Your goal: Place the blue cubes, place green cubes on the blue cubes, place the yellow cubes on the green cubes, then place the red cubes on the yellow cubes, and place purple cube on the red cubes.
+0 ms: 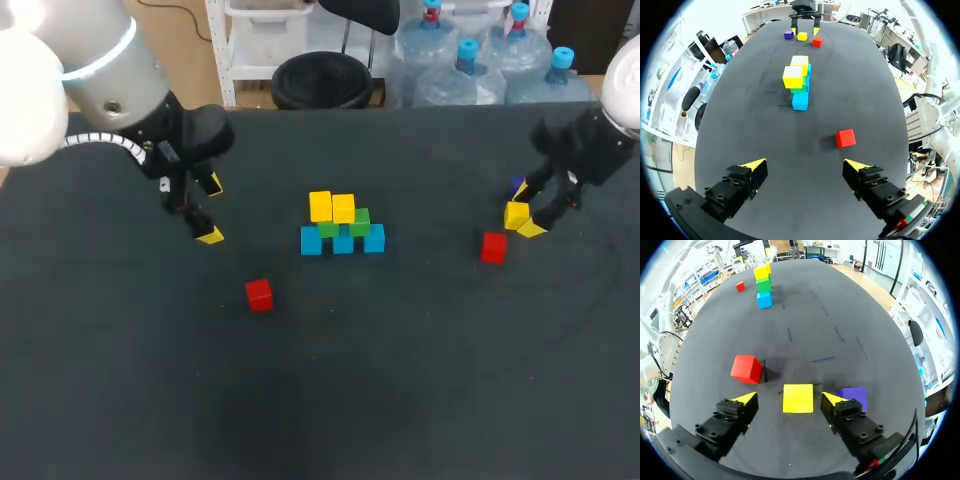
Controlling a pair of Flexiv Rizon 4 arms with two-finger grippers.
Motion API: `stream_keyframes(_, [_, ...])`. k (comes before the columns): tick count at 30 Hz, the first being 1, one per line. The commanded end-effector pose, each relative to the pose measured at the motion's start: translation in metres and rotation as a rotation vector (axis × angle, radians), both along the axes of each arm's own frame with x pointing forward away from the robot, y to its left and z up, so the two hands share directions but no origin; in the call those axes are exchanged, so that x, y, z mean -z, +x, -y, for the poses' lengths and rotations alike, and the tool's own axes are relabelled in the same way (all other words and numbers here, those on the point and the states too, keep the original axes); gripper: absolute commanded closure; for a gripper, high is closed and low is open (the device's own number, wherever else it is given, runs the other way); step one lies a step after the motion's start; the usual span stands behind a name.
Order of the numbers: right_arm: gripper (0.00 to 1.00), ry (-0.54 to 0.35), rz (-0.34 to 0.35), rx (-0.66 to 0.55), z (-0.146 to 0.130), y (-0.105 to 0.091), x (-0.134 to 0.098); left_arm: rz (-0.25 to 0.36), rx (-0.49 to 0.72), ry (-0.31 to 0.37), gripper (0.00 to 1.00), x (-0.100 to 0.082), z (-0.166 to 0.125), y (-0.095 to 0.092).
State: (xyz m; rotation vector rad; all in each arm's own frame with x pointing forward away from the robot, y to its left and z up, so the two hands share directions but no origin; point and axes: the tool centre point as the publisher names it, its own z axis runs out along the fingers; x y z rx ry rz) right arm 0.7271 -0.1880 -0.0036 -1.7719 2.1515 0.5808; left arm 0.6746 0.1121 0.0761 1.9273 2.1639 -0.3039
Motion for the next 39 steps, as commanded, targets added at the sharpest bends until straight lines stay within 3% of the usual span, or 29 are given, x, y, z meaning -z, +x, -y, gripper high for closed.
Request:
stream_keyframes(1, [0.42,0.002,0.000,-0.002,0.000,0.002,0.001,0.000,0.002,-0.002,0.00,0.000,-0.001,0.000])
stream_keyframes(3, [0.50,0.000,0.000,-0.003,0.001,0.002,0.002,0.000,0.002,-0.002,0.00,0.000,-0.001,0.000])
stream_keyframes(13, [0.45,0.004,-0.004,-0.006,-0.002,0.001,0.009,0.000,0.002,-0.002,0.00,0.000,-0.001,0.000])
stream_keyframes(17, [0.62,0.006,-0.003,-0.003,-0.002,0.001,0.010,0.000,0.002,-0.002,0.00,0.000,-0.001,0.000])
stream_keyframes(21, [0.64,0.005,-0.001,-0.003,-0.002,0.001,0.008,0.000,0.002,-0.002,0.00,0.000,-0.001,0.000])
stream_keyframes(25, [1.00,0.005,0.008,-0.003,-0.001,0.000,0.004,0.000,0.002,-0.002,0.00,0.000,-0.001,0.000])
stream_keyframes(39, [1.00,-0.001,0.060,-0.079,-0.012,-0.001,-0.032,0.000,0.002,-0.002,0.00,0.000,-0.001,0.000])
